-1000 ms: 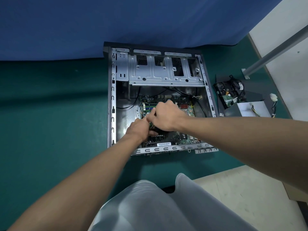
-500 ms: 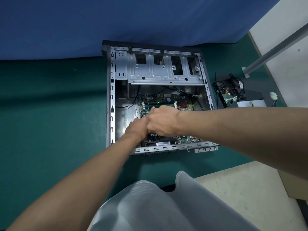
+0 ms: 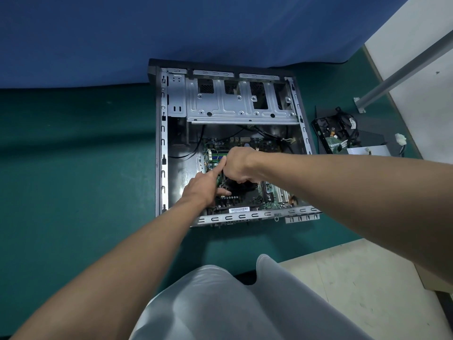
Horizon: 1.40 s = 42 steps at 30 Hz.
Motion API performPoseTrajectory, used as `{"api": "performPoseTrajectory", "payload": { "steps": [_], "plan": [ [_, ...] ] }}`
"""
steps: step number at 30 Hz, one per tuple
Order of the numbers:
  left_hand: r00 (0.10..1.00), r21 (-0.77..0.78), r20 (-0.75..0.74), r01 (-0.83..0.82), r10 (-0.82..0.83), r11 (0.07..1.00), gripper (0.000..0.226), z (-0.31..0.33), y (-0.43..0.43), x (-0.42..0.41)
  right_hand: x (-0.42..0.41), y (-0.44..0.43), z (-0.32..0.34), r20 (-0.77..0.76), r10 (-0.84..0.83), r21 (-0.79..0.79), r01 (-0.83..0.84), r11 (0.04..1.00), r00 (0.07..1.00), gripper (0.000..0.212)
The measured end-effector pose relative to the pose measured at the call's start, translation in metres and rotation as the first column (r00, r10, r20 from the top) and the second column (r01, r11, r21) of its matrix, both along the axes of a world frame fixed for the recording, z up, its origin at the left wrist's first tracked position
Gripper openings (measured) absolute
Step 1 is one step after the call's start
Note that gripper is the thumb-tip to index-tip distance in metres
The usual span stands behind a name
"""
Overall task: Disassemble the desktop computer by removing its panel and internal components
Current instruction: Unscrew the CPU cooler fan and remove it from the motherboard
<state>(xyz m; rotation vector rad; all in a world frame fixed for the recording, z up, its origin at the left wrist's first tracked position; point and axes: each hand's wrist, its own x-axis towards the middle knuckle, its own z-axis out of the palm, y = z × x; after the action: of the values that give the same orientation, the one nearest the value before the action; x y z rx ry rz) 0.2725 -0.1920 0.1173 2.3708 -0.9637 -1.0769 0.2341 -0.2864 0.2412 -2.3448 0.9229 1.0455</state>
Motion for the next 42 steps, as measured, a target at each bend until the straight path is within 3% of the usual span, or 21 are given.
{"api": "performPoseTrajectory", "payload": {
  "steps": [3, 5, 7, 8, 11, 13, 14, 16, 18, 21, 23, 25, 27, 29, 31, 32, 34, 36, 38, 40, 42],
  "plan": [
    [1.000, 0.027, 0.009, 0.016, -0.017, 0.999, 0.049, 0.001, 0.000, 0.000, -0.008, 0.005, 0.006, 0.027, 0.483, -0.191, -0.470, 0.862, 0.875, 0.013],
    [1.000, 0.063, -0.003, 0.000, 0.000, 0.998, 0.018, 0.001, -0.001, -0.001, -0.015, 0.008, 0.009, 0.013, 0.793, -0.265, -0.763, 0.590, 0.609, 0.025],
    [1.000, 0.073, 0.008, -0.008, 0.007, 0.997, 0.008, 0.000, -0.001, -0.001, -0.018, 0.007, 0.006, -0.005, 0.908, -0.299, -0.868, 0.397, 0.418, 0.034],
    [1.000, 0.066, 0.013, -0.007, 0.006, 0.998, 0.006, 0.000, 0.000, -0.001, -0.018, 0.005, 0.006, 0.009, 0.902, -0.311, -0.856, 0.413, 0.432, 0.032],
    [1.000, 0.041, 0.007, 0.011, -0.011, 0.999, 0.029, 0.001, 0.001, -0.001, -0.016, 0.000, 0.002, 0.173, 0.660, -0.248, -0.616, 0.748, 0.731, 0.022],
    [0.999, 0.023, -0.033, 0.016, -0.016, 1.000, 0.061, 0.000, 0.000, 0.001, -0.014, -0.005, -0.003, 0.237, 0.267, -0.072, -0.257, 0.964, 0.934, 0.030],
    [0.999, 0.016, -0.039, 0.017, -0.016, 1.000, 0.078, 0.000, -0.001, 0.001, -0.013, -0.007, -0.003, 0.232, -0.016, 0.043, 0.006, 0.999, 0.973, 0.035],
    [0.999, 0.017, -0.013, 0.036, -0.036, 0.999, 0.092, 0.000, -0.001, 0.000, -0.011, -0.014, -0.003, 0.029, -0.458, 0.196, 0.444, 0.874, 0.888, 0.042],
    [0.999, 0.026, -0.020, 0.038, -0.037, 0.999, 0.098, -0.002, 0.000, 0.001, -0.011, -0.013, 0.000, -0.200, -0.483, 0.231, 0.520, 0.822, 0.852, 0.036],
    [0.999, 0.019, -0.035, 0.027, -0.027, 0.999, 0.098, -0.003, 0.000, 0.001, -0.008, -0.005, -0.002, -0.137, -0.264, 0.147, 0.283, 0.948, 0.955, 0.022],
    [1.000, 0.005, -0.015, 0.002, -0.002, 1.000, 0.088, 0.001, 0.000, 0.000, -0.006, -0.002, -0.002, -0.055, 0.093, -0.049, -0.095, 0.994, 0.994, 0.017],
    [1.000, 0.031, -0.001, 0.005, -0.005, 1.000, 0.063, 0.004, -0.001, -0.001, -0.006, 0.000, 0.001, -0.074, 0.547, -0.266, -0.545, 0.795, 0.834, 0.015],
    [0.997, 0.054, -0.055, -0.045, 0.048, 0.998, 0.025, 0.005, -0.001, -0.003, -0.005, 0.004, 0.003, -0.137, 0.838, -0.348, -0.818, 0.458, 0.528, 0.020],
    [0.979, 0.035, -0.137, -0.150, 0.154, 0.988, 0.023, 0.003, 0.000, -0.004, -0.003, 0.010, 0.004, -0.159, 0.931, -0.359, -0.898, 0.256, 0.329, 0.025],
    [0.972, 0.037, -0.121, -0.197, 0.200, 0.980, 0.028, 0.001, 0.000, -0.003, -0.001, 0.012, 0.004, -0.158, 0.949, -0.362, -0.910, 0.203, 0.274, 0.027],
    [0.975, 0.047, -0.098, -0.194, 0.198, 0.980, 0.028, 0.002, 0.000, -0.004, -0.001, 0.012, 0.004, -0.137, 0.948, -0.368, -0.904, 0.219, 0.285, 0.027],
    [0.985, 0.063, -0.054, -0.163, 0.166, 0.985, 0.017, 0.004, 0.001, -0.003, -0.003, 0.013, 0.001, -0.026, 0.909, -0.354, -0.854, 0.380, 0.415, 0.023],
    [0.997, 0.084, -0.006, -0.082, 0.083, 0.993, 0.015, 0.005, 0.001, -0.002, -0.009, 0.011, -0.003, 0.134, 0.742, -0.275, -0.694, 0.665, 0.657, 0.017],
    [1.000, 0.068, 0.002, -0.015, 0.015, 0.998, 0.016, 0.004, 0.001, -0.002, -0.011, 0.003, -0.005, 0.252, 0.393, -0.117, -0.376, 0.919, 0.884, 0.022],
    [0.999, 0.038, -0.048, 0.010, -0.008, 0.999, 0.055, 0.004, 0.000, -0.001, -0.012, -0.004, -0.004, 0.277, -0.021, 0.014, 0.017, 1.000, 0.961, 0.034],
    [0.999, 0.024, -0.039, 0.024, -0.023, 0.999, 0.082, 0.005, 0.000, 0.000, -0.012, -0.005, -0.003, 0.200, -0.328, 0.105, 0.313, 0.944, 0.923, 0.040]
  ]
}}
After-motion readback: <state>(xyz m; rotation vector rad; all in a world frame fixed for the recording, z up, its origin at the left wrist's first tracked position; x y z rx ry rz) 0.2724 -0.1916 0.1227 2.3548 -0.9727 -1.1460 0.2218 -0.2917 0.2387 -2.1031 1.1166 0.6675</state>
